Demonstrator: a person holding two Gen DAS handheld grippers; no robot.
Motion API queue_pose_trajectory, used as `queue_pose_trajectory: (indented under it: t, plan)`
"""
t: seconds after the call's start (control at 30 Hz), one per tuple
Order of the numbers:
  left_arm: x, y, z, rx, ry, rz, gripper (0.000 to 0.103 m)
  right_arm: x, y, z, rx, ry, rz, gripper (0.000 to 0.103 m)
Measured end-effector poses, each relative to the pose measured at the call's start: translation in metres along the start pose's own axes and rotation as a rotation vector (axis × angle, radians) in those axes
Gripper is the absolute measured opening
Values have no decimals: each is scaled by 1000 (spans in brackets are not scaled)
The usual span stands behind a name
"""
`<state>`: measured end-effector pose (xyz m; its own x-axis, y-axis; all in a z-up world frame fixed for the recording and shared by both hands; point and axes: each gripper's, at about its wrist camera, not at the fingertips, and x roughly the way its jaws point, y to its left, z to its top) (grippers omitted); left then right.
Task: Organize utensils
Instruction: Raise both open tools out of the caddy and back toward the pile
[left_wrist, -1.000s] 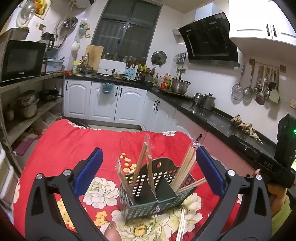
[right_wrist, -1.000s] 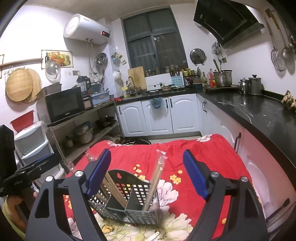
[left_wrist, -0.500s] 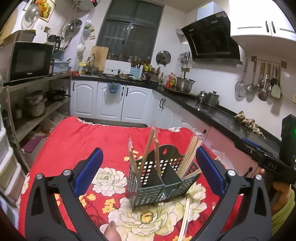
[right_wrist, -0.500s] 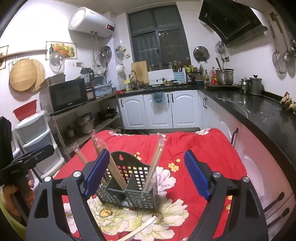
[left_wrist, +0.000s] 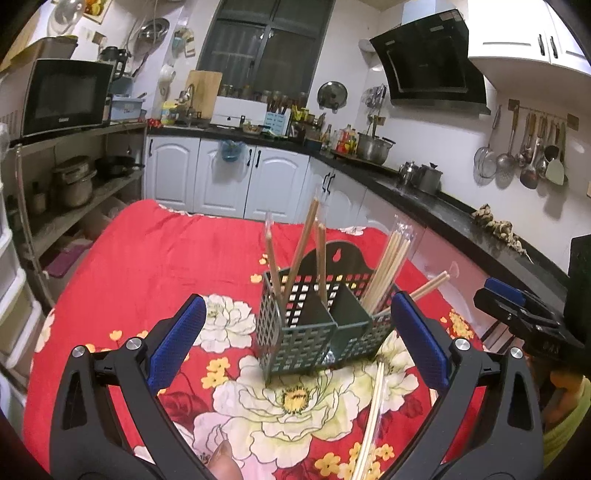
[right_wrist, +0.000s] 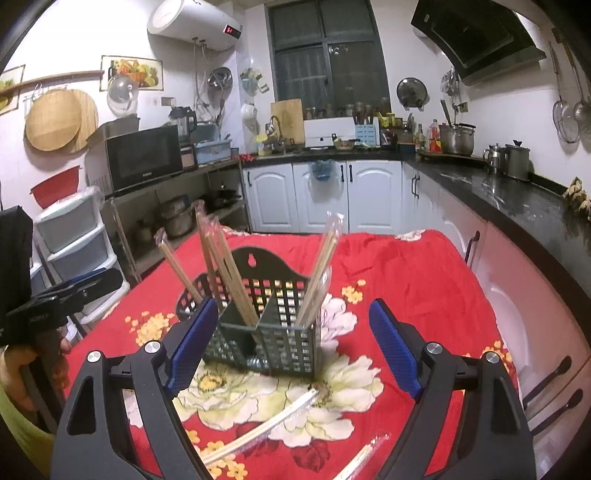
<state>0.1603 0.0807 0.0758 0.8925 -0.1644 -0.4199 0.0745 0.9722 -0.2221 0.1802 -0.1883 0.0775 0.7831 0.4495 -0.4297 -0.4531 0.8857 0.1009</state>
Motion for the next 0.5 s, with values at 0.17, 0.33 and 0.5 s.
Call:
queue_pose_trajectory:
  t: [0.17,0.33,0.5]
  plan:
    - [1,0,-7,-1,15,3,92,2,-2,-12,-4,28,-6,81]
    - [4,0,-15,-2,35,4,92,3,-7,-23,4,55,-17,81]
    - [8,-6,-22,12,58,0,92,1,-13,-32,10,71,-26,81]
